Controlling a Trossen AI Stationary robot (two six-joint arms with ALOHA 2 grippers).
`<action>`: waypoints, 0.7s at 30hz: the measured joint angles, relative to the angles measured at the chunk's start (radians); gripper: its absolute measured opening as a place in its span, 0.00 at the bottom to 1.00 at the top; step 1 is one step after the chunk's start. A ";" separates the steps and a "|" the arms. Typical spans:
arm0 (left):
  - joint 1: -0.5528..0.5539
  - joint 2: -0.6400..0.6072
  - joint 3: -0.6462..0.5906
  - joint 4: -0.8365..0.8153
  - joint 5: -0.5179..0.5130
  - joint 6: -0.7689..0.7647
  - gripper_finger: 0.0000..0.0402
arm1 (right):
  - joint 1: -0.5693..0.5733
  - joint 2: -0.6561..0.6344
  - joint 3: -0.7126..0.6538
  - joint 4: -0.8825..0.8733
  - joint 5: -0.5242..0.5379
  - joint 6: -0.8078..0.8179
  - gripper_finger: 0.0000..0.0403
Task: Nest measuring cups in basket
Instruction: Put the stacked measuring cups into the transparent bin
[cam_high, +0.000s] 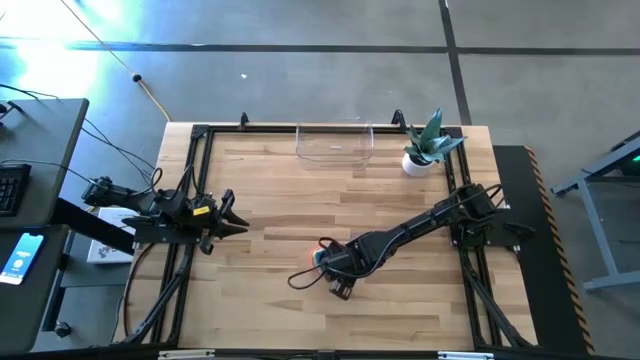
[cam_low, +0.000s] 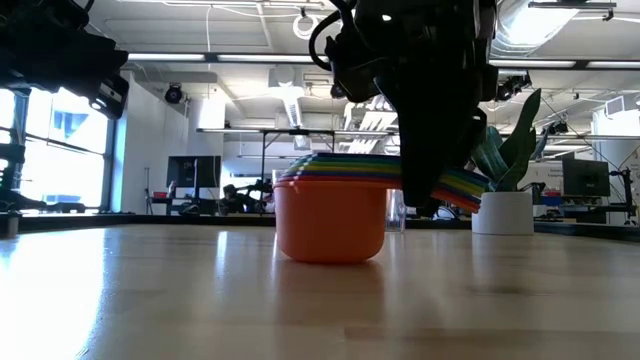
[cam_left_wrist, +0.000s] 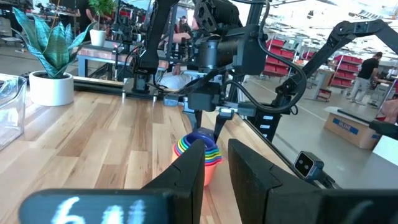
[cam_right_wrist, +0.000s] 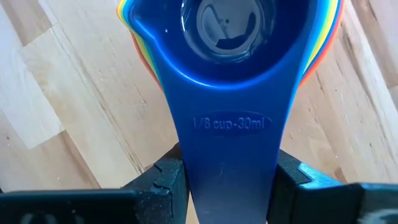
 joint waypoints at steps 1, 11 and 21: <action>0.000 0.000 0.000 0.000 0.000 0.000 0.16 | 0.000 0.000 0.000 0.000 0.006 0.000 0.32; 0.000 0.000 0.000 0.000 0.000 0.000 0.16 | -0.007 0.000 0.000 0.008 0.056 0.084 0.32; 0.000 0.000 0.000 0.000 0.000 0.000 0.16 | -0.057 0.000 0.000 0.058 0.069 0.134 0.32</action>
